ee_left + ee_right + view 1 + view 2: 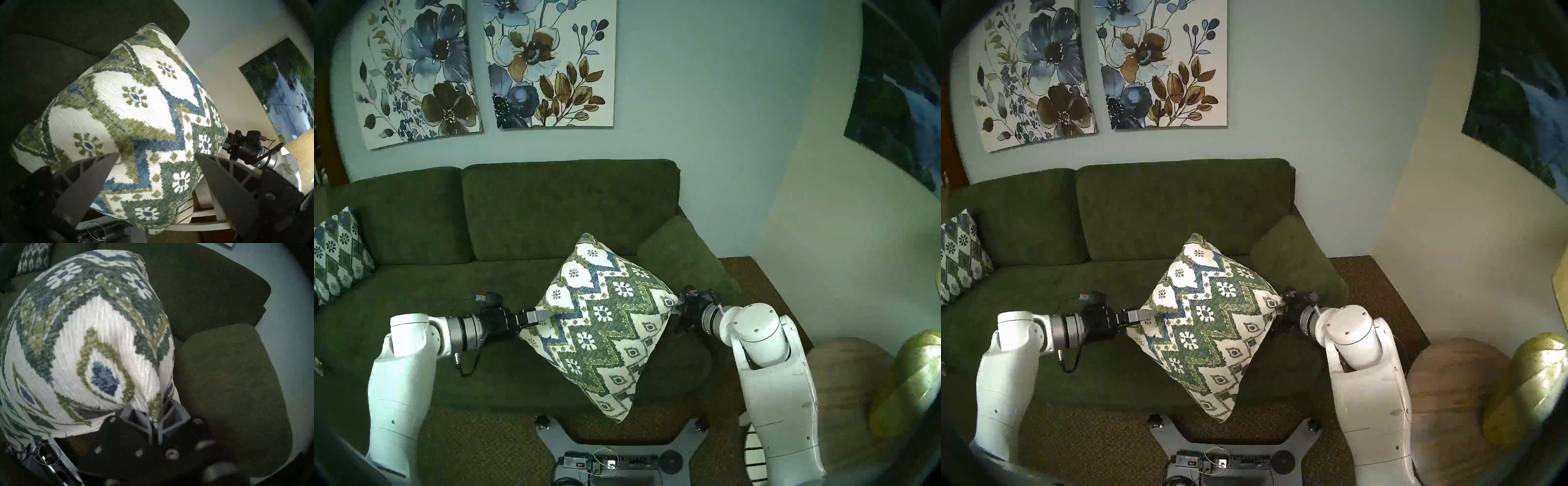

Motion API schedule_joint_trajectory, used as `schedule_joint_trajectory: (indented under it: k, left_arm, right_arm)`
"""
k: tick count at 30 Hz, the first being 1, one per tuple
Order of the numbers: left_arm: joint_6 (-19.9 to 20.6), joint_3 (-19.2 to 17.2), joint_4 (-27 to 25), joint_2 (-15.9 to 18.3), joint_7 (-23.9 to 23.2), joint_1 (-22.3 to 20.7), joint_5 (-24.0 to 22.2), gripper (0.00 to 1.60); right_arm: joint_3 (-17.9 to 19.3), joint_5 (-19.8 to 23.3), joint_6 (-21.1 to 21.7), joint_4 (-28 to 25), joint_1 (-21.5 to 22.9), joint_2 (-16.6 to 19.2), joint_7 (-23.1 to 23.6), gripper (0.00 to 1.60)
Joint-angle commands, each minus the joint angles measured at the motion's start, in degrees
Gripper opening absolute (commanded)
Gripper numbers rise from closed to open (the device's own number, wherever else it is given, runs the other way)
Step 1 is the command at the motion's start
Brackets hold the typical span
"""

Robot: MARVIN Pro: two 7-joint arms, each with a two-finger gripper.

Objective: Fix throw pillow on sofa

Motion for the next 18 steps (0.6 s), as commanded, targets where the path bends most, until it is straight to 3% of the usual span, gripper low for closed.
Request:
schedule_joint_trajectory:
  k: [1, 8, 18]
  left_arm:
    - [-0.56, -0.25, 0.86, 0.52, -2.10, -0.29, -1.17, 1.60]
    - [-1.18, 0.19, 2.33, 1.08, -2.67, -0.66, -1.50, 1.60]
    - [-2.52, 1.48, 3.89, 1.41, -3.36, -0.27, -1.33, 1.60]
  right_arm:
    - [0.28, -2.48, 6.32, -6.38, 3.31, -0.95, -0.97, 0.00]
    - [0.30, -4.51, 12.75, -6.10, 6.79, -2.35, -1.79, 0.00]
    - [1.96, -5.01, 16.97, -4.24, 11.03, -4.03, -3.23, 0.00]
